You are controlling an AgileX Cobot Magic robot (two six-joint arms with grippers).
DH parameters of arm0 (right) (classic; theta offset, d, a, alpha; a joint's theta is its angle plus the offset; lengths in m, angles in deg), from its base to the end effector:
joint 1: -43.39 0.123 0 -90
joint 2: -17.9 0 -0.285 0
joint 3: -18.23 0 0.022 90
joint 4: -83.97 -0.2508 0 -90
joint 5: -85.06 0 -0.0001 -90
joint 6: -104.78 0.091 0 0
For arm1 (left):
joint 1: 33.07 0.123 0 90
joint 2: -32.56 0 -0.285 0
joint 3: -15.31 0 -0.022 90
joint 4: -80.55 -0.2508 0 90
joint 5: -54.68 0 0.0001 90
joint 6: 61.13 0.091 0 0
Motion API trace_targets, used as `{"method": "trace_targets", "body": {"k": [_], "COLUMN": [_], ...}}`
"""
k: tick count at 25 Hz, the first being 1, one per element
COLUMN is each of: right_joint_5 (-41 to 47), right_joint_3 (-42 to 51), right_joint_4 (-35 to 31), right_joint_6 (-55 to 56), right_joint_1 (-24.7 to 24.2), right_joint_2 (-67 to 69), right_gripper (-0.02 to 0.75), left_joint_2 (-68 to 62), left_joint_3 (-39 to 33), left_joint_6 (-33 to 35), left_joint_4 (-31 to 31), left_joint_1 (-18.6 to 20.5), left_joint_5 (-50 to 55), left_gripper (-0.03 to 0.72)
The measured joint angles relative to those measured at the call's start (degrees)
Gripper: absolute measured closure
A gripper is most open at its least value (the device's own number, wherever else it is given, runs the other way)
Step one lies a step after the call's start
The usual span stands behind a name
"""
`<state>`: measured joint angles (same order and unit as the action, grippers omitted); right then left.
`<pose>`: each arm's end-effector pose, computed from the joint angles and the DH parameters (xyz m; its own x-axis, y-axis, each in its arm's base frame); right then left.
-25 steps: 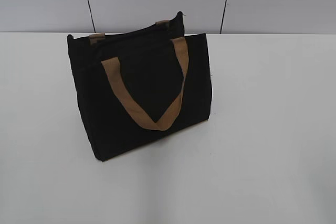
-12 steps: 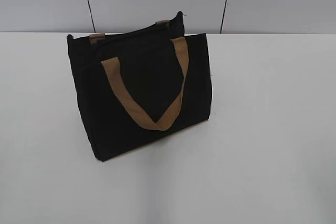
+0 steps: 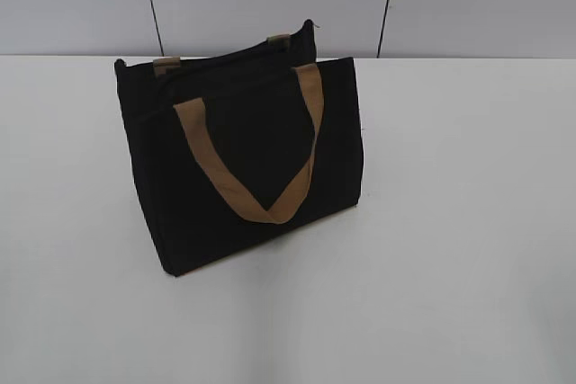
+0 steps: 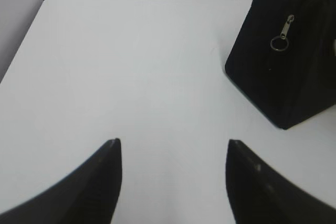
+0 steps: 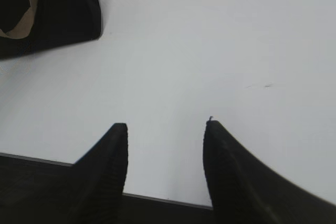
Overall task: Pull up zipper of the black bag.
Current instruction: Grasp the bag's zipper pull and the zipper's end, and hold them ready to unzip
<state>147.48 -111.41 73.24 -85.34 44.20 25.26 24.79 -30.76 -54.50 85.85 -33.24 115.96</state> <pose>-0.0047 0.0150 0.2675 -0.4798 -0.0946 -0.8723 -0.2007 0.9796 0.0042 -0.0107 -0.0073 0.2888 -0.4164 0.0721 -0.9063 0.1062 0.9939 0.0303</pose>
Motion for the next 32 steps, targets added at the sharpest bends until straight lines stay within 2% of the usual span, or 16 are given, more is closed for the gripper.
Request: {"method": "trace_targets", "body": {"k": [4,9,11,17,19,21,24,32], "right_joint_5": [-0.8,-1.1,-1.2,-1.5,-1.6,-2.2,-3.9,-6.4], "right_joint_3": [-1.1,-6.3,-8.6,-15.5,-17.5,-19.3,-21.8,-28.9], "right_joint_4": [0.0,0.0,0.0,0.0,0.0,-0.2,-1.0,-3.1], "right_joint_6": [0.4,0.1,-0.7,-5.0,-6.4,-7.9,-11.0,-17.2], "right_joint_1": [0.0,0.0,0.0,0.0,0.0,0.0,0.0,0.0], "right_joint_2": [2.7,13.5,17.9,30.9,35.1,38.5,42.9,52.8], "right_gripper": [0.379,0.379,0.379,0.379,0.379,0.379,0.379,0.379], "left_joint_2": [-5.3,-15.4,-19.6,-32.0,-36.7,-41.4,-49.3,-67.3], "left_joint_3": [0.8,3.0,3.0,3.1,3.1,3.0,2.9,2.8], "left_joint_6": [0.6,7.8,14.7,34.7,43.2,55.7,69.3,91.7], "left_joint_4": [1.9,4.8,8.3,24.9,29.9,36.7,47.1,63.2], "left_joint_1": [0.0,0.0,0.0,0.0,0.0,0.0,0.0,0.0], "left_joint_5": [-0.2,-5.5,-9.2,-21.4,-22.0,-22.0,-22.3,-30.6], "left_gripper": [0.221,0.221,0.221,0.221,0.221,0.221,0.221,0.221]}}
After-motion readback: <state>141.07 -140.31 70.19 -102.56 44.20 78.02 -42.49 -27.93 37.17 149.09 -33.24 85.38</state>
